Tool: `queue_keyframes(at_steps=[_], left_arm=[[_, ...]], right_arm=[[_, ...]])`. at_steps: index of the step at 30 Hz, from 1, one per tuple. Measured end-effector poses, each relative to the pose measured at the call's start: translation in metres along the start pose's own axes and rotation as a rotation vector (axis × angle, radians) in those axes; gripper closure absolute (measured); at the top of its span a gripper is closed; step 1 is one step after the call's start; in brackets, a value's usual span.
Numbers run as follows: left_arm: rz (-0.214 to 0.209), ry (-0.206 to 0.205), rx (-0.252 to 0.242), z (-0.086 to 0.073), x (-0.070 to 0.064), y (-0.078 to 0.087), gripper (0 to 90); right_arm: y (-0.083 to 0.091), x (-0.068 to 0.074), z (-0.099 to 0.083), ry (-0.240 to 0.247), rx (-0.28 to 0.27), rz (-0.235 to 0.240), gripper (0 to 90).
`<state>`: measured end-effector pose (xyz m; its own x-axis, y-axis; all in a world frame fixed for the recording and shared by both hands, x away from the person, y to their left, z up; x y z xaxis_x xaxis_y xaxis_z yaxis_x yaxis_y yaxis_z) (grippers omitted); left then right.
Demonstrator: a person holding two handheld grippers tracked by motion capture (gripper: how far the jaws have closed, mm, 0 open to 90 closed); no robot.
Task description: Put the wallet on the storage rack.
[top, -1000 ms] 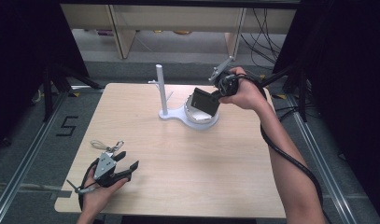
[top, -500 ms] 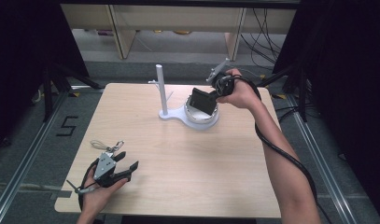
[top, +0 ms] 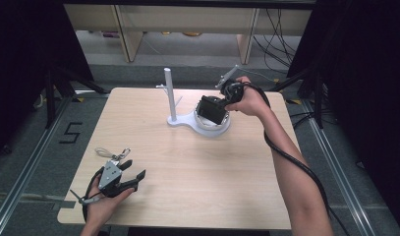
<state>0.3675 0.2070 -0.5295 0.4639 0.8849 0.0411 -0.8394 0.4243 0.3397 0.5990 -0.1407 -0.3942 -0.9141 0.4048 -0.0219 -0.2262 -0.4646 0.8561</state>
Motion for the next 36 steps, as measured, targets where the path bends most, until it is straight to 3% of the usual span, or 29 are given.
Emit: queue_keyframes(at_steps=[2, 4, 6, 7, 8, 10, 12, 16, 18, 19, 20, 21, 22, 27, 28, 30, 32, 34, 35, 36], left_arm=[[0.0, -0.001, 0.0, 0.0, 0.0, 0.0, 34.3], [-0.003, -0.001, 0.009, 0.0, 0.001, 0.001, 34.3], [-0.003, 0.0, 0.006, -0.001, 0.001, 0.0, 34.3], [0.001, -0.001, 0.009, -0.001, 0.001, 0.001, 34.3], [0.001, -0.002, 0.009, -0.001, 0.0, 0.001, 34.2], [-0.004, 0.0, 0.001, -0.001, 0.001, 0.001, 34.2], [0.002, -0.002, 0.005, -0.001, 0.001, 0.001, 34.2], [0.003, 0.003, -0.001, -0.001, 0.002, 0.001, 34.2], [0.001, 0.007, -0.002, 0.0, 0.002, 0.001, 34.2], [0.001, 0.006, 0.001, 0.0, 0.002, 0.001, 34.3], [0.001, 0.008, 0.001, -0.001, 0.002, 0.001, 34.4], [0.002, 0.008, 0.0, 0.0, 0.002, 0.001, 34.4], [0.001, 0.009, -0.001, 0.0, 0.002, 0.001, 34.4], [0.007, 0.012, 0.0, 0.001, 0.004, 0.001, 34.6], [0.013, 0.02, -0.002, 0.001, 0.004, 0.001, 34.6], [0.014, 0.023, -0.005, 0.002, 0.004, 0.0, 34.7], [0.022, 0.023, -0.01, 0.004, 0.006, -0.001, 34.9], [0.026, 0.027, -0.017, 0.005, 0.006, -0.001, 35.0], [0.029, 0.029, -0.025, 0.006, 0.007, -0.002, 35.4], [0.032, 0.03, -0.029, 0.006, 0.007, -0.002, 35.4]], right_arm=[[-0.008, -0.003, -0.003, -0.034, 0.002, 0.015, 77.1], [-0.011, -0.006, -0.003, -0.021, -0.008, 0.015, 76.7], [-0.015, -0.007, -0.004, -0.07, -0.028, 0.011, 74.1], [-0.015, -0.007, -0.004, -0.07, -0.028, 0.011, 74.1], [-0.018, -0.012, -0.004, -0.061, -0.036, -0.009, 69.9], [-0.02, -0.014, -0.006, -0.096, -0.036, -0.041, 61.1], [-0.02, -0.016, -0.007, -0.112, -0.043, -0.054, 58.9], [-0.016, -0.021, -0.012, -0.159, -0.086, -0.075, 50.8], [-0.009, -0.023, -0.017, -0.198, -0.12, -0.092, 44.9], [-0.004, -0.021, -0.02, -0.242, -0.112, -0.101, 43.2], [-0.001, -0.021, -0.021, -0.234, -0.132, -0.096, 41.9], [0.003, -0.024, -0.024, -0.216, -0.151, -0.121, 41.1], [0.008, -0.022, -0.028, -0.243, -0.147, -0.126, 40.6], [0.026, -0.018, -0.046, -0.26, -0.183, -0.142, 39.2], [0.032, -0.013, -0.058, -0.291, -0.186, -0.152, 38.1], [0.033, -0.01, -0.065, -0.303, -0.188, -0.157, 37.8], [0.03, 0.0, -0.088, -0.344, -0.21, -0.172, 35.8], [0.03, 0.005, -0.097, -0.368, -0.197, -0.156, 35.8], [0.024, 0.01, -0.114, -0.364, -0.21, -0.171, 35.9], [0.024, 0.01, -0.114, -0.364, -0.21, -0.171, 36.1]])
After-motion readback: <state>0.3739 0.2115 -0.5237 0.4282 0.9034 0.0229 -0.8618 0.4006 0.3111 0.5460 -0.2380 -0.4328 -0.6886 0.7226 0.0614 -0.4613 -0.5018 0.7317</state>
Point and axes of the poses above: each handheld gripper's, and its own axes: y roughly backward along the jaws, z roughly out of its top, x roughly to its left, the point moved 4 cm from there along -y, roughly forward along the jaws, and after that the axes turned 6 degrees about z, right-handed, at the moved point
